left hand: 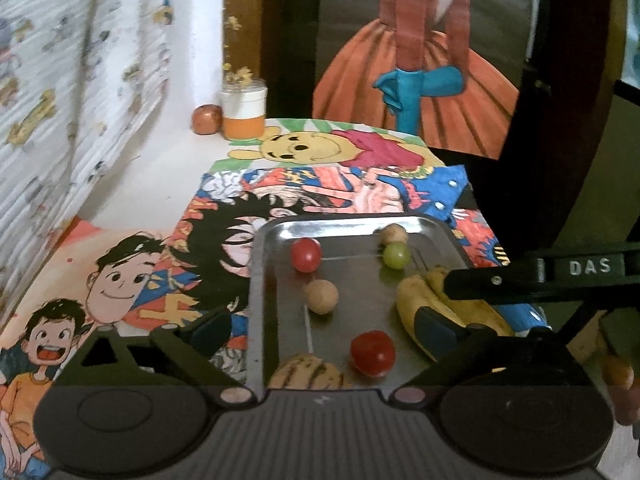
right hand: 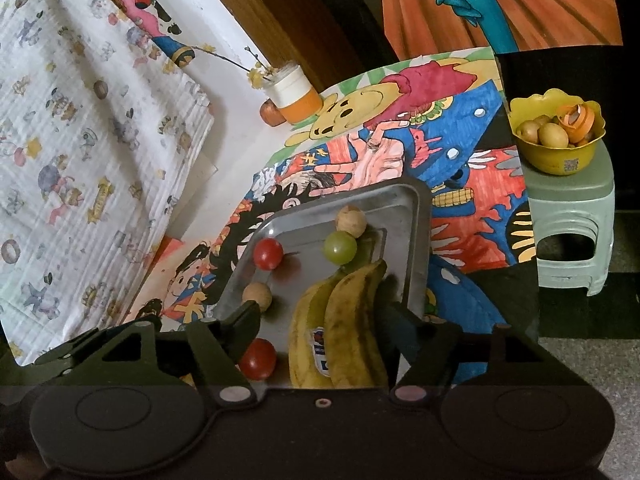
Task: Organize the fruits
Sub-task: 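Lift both grippers up and back away from the tray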
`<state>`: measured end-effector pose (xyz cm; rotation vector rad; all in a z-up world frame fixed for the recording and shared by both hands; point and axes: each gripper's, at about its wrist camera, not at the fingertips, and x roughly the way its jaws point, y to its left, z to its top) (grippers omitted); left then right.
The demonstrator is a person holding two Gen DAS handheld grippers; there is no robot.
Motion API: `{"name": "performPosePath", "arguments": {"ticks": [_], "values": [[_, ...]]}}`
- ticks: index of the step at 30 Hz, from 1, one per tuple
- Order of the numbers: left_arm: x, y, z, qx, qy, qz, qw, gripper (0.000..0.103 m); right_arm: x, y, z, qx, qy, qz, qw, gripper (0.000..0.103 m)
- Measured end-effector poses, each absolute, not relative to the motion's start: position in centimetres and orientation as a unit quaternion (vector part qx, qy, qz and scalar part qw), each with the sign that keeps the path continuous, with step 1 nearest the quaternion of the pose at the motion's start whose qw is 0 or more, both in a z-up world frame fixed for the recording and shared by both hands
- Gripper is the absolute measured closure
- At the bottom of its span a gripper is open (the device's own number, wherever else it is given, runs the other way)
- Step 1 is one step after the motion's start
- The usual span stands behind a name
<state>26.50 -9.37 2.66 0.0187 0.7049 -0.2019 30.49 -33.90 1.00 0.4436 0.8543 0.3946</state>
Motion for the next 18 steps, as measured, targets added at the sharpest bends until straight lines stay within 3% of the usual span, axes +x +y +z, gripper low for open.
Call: {"name": "performPosePath", "arguments": {"ticks": [18], "values": [[25.5, -5.8, 2.9, -0.077, 0.345, -0.054, 0.934, 0.0, 28.9, -33.0, 2.2, 0.201, 0.392, 0.194, 0.877, 0.005]]}}
